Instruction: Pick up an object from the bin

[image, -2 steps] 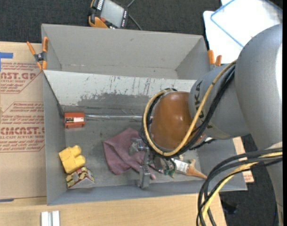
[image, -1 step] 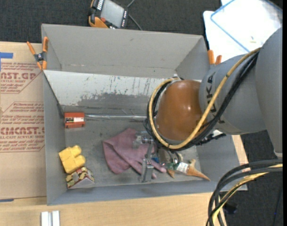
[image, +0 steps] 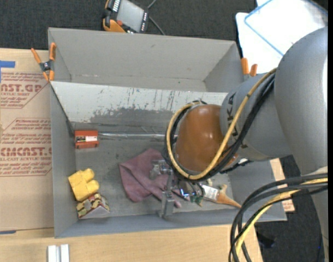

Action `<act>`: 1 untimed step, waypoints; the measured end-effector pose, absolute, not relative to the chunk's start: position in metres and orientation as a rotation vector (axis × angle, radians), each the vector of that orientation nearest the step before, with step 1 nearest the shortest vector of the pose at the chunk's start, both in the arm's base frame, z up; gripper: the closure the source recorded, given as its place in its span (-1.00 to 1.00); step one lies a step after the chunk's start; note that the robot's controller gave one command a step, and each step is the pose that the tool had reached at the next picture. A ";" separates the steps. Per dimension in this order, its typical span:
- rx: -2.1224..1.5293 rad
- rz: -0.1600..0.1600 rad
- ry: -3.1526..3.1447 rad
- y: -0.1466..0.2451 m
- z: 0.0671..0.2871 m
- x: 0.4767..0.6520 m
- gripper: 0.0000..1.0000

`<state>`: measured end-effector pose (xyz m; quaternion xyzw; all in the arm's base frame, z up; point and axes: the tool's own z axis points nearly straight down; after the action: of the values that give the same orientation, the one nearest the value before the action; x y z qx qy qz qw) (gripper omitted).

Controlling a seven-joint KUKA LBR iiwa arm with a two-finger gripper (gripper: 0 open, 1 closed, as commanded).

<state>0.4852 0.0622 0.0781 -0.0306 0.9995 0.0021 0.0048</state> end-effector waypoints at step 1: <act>0.313 0.014 3.110 0.024 0.070 0.507 -1.00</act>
Offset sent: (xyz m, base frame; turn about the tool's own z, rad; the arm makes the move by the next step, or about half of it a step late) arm 0.0006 -0.0009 -0.0002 0.0083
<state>0.5075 0.0241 0.0701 0.1000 0.9949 0.0045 0.0080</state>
